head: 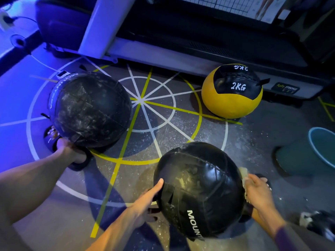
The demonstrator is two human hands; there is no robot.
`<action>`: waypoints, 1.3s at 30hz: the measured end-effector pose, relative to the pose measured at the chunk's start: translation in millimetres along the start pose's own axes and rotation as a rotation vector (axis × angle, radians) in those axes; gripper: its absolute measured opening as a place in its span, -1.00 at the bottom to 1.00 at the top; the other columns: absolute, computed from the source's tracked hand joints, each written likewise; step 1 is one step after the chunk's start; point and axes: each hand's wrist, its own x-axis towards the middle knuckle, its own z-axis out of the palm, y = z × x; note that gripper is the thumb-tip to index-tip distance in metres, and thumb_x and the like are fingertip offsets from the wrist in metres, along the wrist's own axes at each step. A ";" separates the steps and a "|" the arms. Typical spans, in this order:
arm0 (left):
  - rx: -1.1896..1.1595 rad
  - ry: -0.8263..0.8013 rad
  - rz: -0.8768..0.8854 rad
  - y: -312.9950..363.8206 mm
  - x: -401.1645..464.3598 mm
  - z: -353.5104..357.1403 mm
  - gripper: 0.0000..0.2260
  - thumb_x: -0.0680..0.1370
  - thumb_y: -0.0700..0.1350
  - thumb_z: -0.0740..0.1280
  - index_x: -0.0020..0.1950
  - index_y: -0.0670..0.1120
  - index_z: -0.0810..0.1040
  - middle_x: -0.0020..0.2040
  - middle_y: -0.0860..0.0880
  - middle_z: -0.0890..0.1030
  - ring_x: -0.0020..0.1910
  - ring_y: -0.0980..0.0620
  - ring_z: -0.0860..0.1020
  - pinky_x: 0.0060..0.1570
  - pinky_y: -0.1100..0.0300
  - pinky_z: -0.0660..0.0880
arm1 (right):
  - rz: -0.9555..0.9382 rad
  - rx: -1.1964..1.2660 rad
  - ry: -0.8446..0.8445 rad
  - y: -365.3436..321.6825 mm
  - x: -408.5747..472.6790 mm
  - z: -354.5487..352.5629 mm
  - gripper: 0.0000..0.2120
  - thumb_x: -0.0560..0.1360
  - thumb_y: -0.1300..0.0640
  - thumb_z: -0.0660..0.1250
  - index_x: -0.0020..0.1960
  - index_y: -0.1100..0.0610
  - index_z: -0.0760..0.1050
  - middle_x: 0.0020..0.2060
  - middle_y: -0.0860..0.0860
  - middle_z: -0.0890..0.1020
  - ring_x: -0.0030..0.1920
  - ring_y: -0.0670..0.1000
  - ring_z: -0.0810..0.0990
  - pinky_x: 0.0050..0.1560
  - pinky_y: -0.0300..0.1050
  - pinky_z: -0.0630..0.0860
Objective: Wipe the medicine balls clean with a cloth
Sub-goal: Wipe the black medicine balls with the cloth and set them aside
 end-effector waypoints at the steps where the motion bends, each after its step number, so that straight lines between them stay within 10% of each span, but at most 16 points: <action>1: -0.001 0.017 0.005 4.2 -1.1 1.5 -0.24 0.17 0.56 0.45 0.17 0.09 0.70 0.16 0.06 0.71 0.17 -0.14 0.62 0.24 -0.24 0.40 | 0.000 0.000 0.007 3.7 -0.5 1.8 -0.74 0.65 0.22 0.23 0.28 0.20 0.58 0.13 0.19 0.61 0.12 0.16 0.53 0.21 0.00 0.39; 10: -0.067 0.062 0.082 7.3 -4.4 -6.2 -0.36 0.22 0.41 0.55 0.14 0.04 0.71 0.05 0.02 0.75 0.11 -0.15 0.65 0.17 -0.06 0.41 | -0.018 0.206 0.046 4.0 -9.8 11.5 -0.70 0.64 0.23 0.27 0.35 0.16 0.56 0.06 0.08 0.63 0.14 0.11 0.56 0.29 0.04 0.43; 16: -0.042 0.117 0.370 55.9 -26.2 -46.0 -0.61 0.33 0.20 0.57 0.03 0.12 0.52 -0.14 0.27 0.70 0.02 0.07 0.59 0.14 0.06 0.44 | 0.043 0.463 -0.147 -13.3 -30.6 52.5 -0.82 0.68 0.31 0.19 0.11 0.11 0.53 -0.33 0.07 0.54 -0.43 -0.08 0.45 -0.46 -0.23 0.43; 19: 0.117 0.152 0.474 76.6 -30.3 -61.0 -0.31 0.19 0.29 0.63 0.21 0.01 0.58 -0.01 0.19 0.71 -0.01 0.23 0.61 -0.09 0.33 0.47 | 0.056 0.444 -0.236 -13.1 -45.6 71.4 -0.88 0.70 0.35 0.13 0.02 0.32 0.41 -0.41 0.09 0.44 -0.54 -0.06 0.33 -0.60 -0.24 0.29; 21: 0.222 0.185 0.483 87.0 -34.3 -61.6 -0.42 0.35 0.14 0.63 0.27 -0.04 0.55 0.08 0.10 0.64 0.01 0.21 0.58 -0.08 0.44 0.49 | 0.061 0.493 -0.257 -17.3 -47.1 67.6 -0.87 0.70 0.34 0.13 0.06 0.39 0.42 -0.41 0.11 0.44 -0.58 -0.07 0.36 -0.59 -0.22 0.32; 25: 0.411 0.232 0.643 102.0 -28.8 -53.6 0.19 0.15 0.46 0.54 0.65 0.06 0.15 0.54 0.11 0.24 0.52 0.11 0.25 0.57 0.04 0.20 | 0.066 0.444 -0.286 -23.5 -47.6 54.2 -0.76 0.68 0.32 0.19 0.32 0.32 0.47 -0.19 0.33 0.62 -0.36 0.08 0.65 -0.53 -0.37 0.43; 32: 0.624 0.417 0.727 89.5 -21.1 -43.5 0.02 0.30 0.38 0.48 0.65 0.12 0.11 0.64 0.06 0.15 0.59 -0.07 0.14 0.54 -0.03 0.13 | -0.031 0.223 -0.122 -13.9 -27.8 54.2 -0.79 0.64 0.17 0.31 0.23 0.09 0.63 -0.16 -0.04 0.74 -0.17 -0.01 0.71 0.00 0.03 0.65; 39: 0.615 0.400 0.744 79.0 -20.3 -44.6 0.06 0.26 0.47 0.46 0.63 0.17 0.11 0.60 0.12 0.16 0.55 -0.03 0.13 0.49 -0.05 0.17 | -0.504 0.184 -0.002 -98.2 -69.9 56.3 -0.67 0.63 0.09 0.35 0.38 -0.10 0.55 0.13 -0.19 0.64 0.01 -0.22 0.62 0.16 -0.15 0.51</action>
